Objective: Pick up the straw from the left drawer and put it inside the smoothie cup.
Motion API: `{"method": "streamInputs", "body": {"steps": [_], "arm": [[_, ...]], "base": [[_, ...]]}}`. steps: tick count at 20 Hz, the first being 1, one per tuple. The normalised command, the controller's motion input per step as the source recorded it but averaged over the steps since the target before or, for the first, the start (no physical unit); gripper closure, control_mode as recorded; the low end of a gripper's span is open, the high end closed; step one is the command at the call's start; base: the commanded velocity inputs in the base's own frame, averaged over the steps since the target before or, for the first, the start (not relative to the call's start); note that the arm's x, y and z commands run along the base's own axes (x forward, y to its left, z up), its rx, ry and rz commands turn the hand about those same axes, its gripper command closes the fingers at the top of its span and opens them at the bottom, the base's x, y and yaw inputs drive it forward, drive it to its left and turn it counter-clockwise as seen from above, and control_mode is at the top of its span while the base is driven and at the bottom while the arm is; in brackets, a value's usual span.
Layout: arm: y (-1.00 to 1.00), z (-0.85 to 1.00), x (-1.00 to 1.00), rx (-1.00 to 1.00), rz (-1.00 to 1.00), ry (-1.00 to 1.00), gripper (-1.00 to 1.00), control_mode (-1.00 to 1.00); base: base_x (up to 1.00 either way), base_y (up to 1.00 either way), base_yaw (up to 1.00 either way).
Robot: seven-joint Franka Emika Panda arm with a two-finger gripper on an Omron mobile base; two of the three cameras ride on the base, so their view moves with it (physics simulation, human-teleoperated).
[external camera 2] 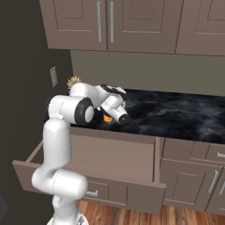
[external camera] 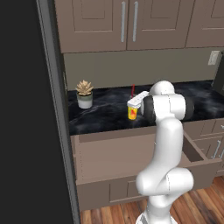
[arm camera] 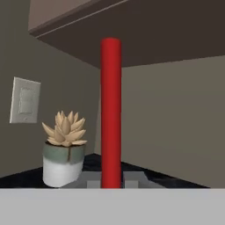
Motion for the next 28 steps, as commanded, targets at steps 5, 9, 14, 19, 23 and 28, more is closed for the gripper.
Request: {"method": "streamInputs", "body": {"steps": [5,9,14,19,23,28], "arm": [[-0.01,-0.02,-0.01,0.0,0.0,-0.1,-1.0,-1.0],[-0.08,0.0,-0.06,0.0,0.0,-0.07,-1.0,-1.0],[-0.09,0.0,-0.1,0.0,0.0,-0.04,-1.0,-1.0],[-0.1,0.0,-0.32,0.0,0.0,-0.04,-1.0,-1.0],[-0.08,0.03,-0.53,0.0,0.0,-0.04,-1.0,-1.0],[-0.14,0.16,-0.79,0.0,0.0,-0.01,-1.0,-1.0]], "base": [[0.0,0.0,0.0],[0.0,0.0,0.0],[0.0,0.0,0.0],[0.0,0.0,0.0],[0.0,0.0,0.0],[0.0,0.0,0.0]]}}
